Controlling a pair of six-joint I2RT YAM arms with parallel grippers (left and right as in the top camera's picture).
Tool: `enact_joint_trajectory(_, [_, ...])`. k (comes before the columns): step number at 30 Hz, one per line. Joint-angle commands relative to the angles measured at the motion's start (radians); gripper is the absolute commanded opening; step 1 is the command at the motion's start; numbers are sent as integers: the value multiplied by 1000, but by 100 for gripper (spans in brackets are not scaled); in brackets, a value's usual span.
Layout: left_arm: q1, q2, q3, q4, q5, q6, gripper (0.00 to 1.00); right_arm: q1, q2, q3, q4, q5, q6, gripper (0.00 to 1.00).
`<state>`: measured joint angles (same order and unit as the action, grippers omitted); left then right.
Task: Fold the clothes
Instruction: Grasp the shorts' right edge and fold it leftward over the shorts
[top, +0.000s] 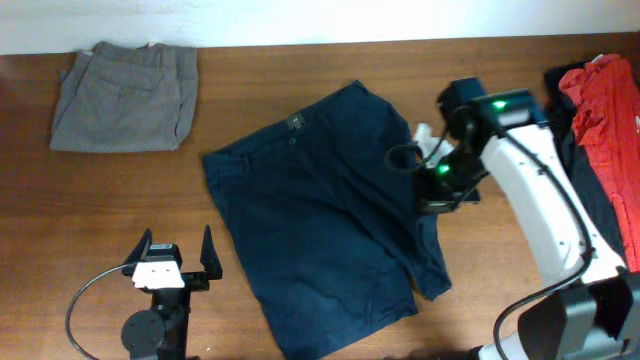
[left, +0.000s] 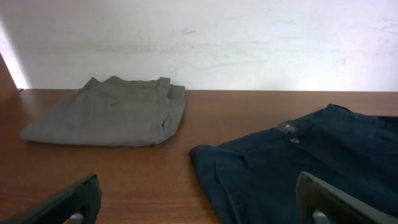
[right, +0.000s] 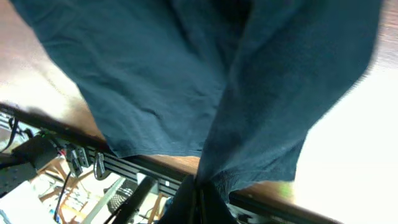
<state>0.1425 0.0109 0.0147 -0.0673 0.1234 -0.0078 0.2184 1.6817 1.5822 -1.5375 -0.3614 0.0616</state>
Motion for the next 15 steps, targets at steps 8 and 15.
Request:
enact_joint_trajectory(8, [-3, -6, -6, -1, 11, 4, 99, 182, -17, 15, 144, -146, 139, 4])
enact_joint_trajectory(15, [-3, -6, -6, -1, 11, 4, 99, 344, -13, 15, 237, -210, 204, 4])
